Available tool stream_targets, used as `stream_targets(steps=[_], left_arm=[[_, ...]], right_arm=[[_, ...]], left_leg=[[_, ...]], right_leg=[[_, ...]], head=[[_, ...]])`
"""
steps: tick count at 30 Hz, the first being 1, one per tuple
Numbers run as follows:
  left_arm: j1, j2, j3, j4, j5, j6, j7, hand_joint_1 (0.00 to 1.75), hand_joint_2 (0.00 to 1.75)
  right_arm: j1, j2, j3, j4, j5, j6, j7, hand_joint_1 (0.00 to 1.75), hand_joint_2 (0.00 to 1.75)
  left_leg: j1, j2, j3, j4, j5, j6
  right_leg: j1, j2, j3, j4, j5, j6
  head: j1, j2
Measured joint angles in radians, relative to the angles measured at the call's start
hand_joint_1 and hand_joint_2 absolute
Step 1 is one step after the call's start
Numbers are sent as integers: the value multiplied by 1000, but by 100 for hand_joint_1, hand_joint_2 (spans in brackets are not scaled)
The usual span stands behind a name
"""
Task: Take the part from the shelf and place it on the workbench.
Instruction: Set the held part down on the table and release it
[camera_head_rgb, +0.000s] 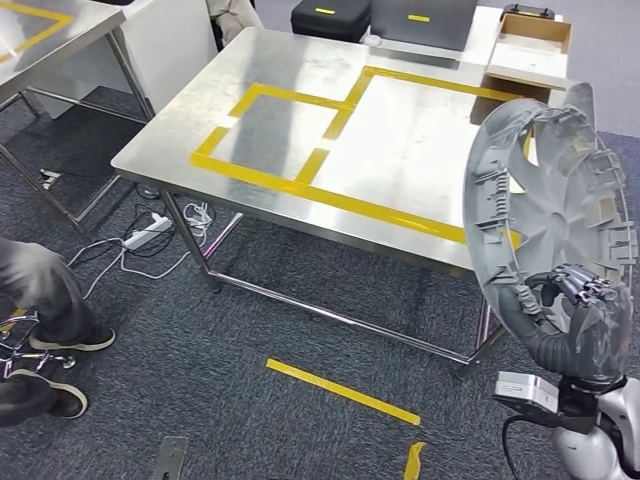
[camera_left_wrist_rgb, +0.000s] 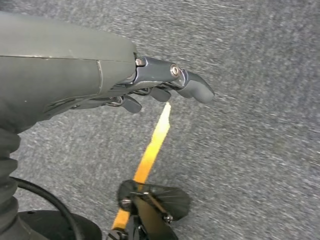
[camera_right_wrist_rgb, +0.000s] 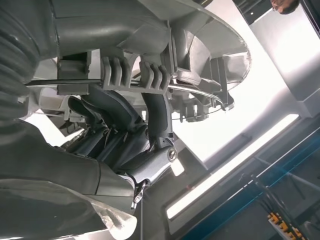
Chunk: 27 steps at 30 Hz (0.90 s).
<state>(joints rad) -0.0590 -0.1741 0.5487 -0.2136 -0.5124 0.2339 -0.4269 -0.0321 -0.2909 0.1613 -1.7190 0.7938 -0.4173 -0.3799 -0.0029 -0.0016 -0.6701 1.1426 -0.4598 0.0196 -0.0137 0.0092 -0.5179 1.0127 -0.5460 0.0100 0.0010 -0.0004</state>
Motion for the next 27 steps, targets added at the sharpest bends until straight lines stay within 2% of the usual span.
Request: stream_targets(steps=[1, 2, 5, 6, 7, 8, 10, 11, 12, 13, 15, 16, 17, 20, 22, 23, 25, 26, 27], left_arm=[[0, 1, 0, 0, 0, 0, 0, 0, 175], [-1, 1, 1, 0, -1, 0, 1, 0, 175], [0, 0, 2, 0, -1, 1, 4, 0, 175], [0, 0, 2, 0, -1, 2, 4, 0, 175], [0, -1, 2, 0, -1, 2, 4, 0, 175], [-1, -1, 3, 0, -1, 2, 4, 0, 175], [-1, -2, 3, 0, -1, 2, 4, 0, 175], [0, -3, 3, 0, -1, 2, 4, 0, 175], [1, -3, 3, 0, -1, 1, 4, 0, 175], [2, -3, 3, 0, -1, 1, 4, 0, 175], [3, -3, 4, 0, -2, 1, 4, 0, 175], [2, -3, 4, 0, -2, 1, 5, 0, 175], [0, -3, 4, 0, -2, 1, 6, 0, 175], [-2, -3, 4, 0, -4, 1, 10, 0, 175], [-3, -2, 4, 0, -7, 2, 9, 0, 175], [-4, -2, 4, 0, -9, 2, 9, 0, 175], [-4, -2, 4, 0, -10, 3, 7, 0, 175], [-4, -2, 4, 0, -10, 3, 3, 0, 175], [-2, -2, 4, 0, -10, 2, -2, 0, 175]], right_arm=[[0, 1, 0, 0, 0, 0, 0, 175, 175], [0, 1, 0, 0, 0, 0, 0, 175, 175], [0, 2, -2, 0, 0, -1, 2, 175, 175], [0, 2, -2, 0, 0, -1, 2, 175, 175], [-2, 2, -3, 0, -1, -1, 2, 175, 175], [-2, 2, -3, 0, -1, -1, 2, 175, 175], [-1, 2, -2, 1, -1, -1, 1, 175, 175], [0, 2, -2, 1, 0, -1, 1, 175, 175], [0, 2, -2, 1, 0, -1, 1, 175, 175], [0, 2, -2, 1, 0, -1, 2, 175, 175], [1, 3, -3, 2, 0, -1, 4, 175, 175], [0, 3, -3, 2, -1, -1, 4, 175, 175], [0, 3, -3, 3, 0, -1, 3, 175, 175], [3, 3, -4, 3, 0, -1, 3, 175, 175], [3, 3, -6, 3, -1, -1, 5, 175, 175], [4, 3, -7, 3, -1, -1, 6, 175, 175], [4, 3, -9, 3, -1, -1, 6, 175, 175], [4, 3, -10, 3, 0, -1, 5, 175, 175], [4, 3, -9, 3, 0, 0, 4, 175, 175]], left_leg=[[-4, -1, 20, -50, 16, 8], [-8, -3, 32, -79, 18, 15], [-8, -3, 51, -114, 2, 21], [-5, -3, 61, -124, 1, 23], [-2, -3, 71, -130, -1, 26], [-1, -3, 79, -135, -4, 28], [0, -4, 89, -136, -14, 32], [0, -4, 95, -136, -21, 32], [0, -4, 105, -136, -29, 31], [1, -4, 118, -136, -38, 29], [3, -4, 146, -136, -58, 22], [3, -4, 155, -136, -67, 16], [2, -3, 160, -136, -74, 10], [0, 0, 170, -131, -88, -8], [2, 0, 160, -89, -99, -17], [3, 0, 135, -40, -113, -22], [5, 0, 57, 88, -161, -29], [5, 0, 20, 135, -180, -30], [5, 0, -5, 154, -180, -30]], right_leg=[[0, 2, 4, 0, -6, 6], [-1, 2, 4, -3, -9, 12], [-4, 2, 8, -1, -5, 32], [-5, 1, 0, 17, -6, 37], [-5, 0, -19, 49, -14, 40], [-6, -2, -53, 102, -29, 42], [-6, -2, -139, 227, -71, 48], [-6, -2, -174, 267, -82, 51], [-6, -2, -192, 272, -71, 53], [-7, -3, -192, 239, -37, 55], [-8, -9, -158, 114, 59, 57], [-5, -13, -142, 57, 82, 54], [-2, -15, -129, 25, 93, 46], [2, -13, -108, 9, 82, 13], [-1, -12, -90, 6, 74, -1], [-2, -13, -81, 5, 70, -6], [-1, -12, -70, 5, 61, -14], [-1, -10, -64, 5, 55, -16], [0, -8, -57, 5, 49, -16]], head=[[1, 0], [1, 0], [-1, 0], [0, 0], [1, 0], [2, 0], [2, 0], [2, 0], [2, 0], [2, 0], [2, 0], [3, 0], [4, 0], [1, 0], [-2, 0], [-3, 0], [-5, 0], [-5, 0], [-5, 0]])
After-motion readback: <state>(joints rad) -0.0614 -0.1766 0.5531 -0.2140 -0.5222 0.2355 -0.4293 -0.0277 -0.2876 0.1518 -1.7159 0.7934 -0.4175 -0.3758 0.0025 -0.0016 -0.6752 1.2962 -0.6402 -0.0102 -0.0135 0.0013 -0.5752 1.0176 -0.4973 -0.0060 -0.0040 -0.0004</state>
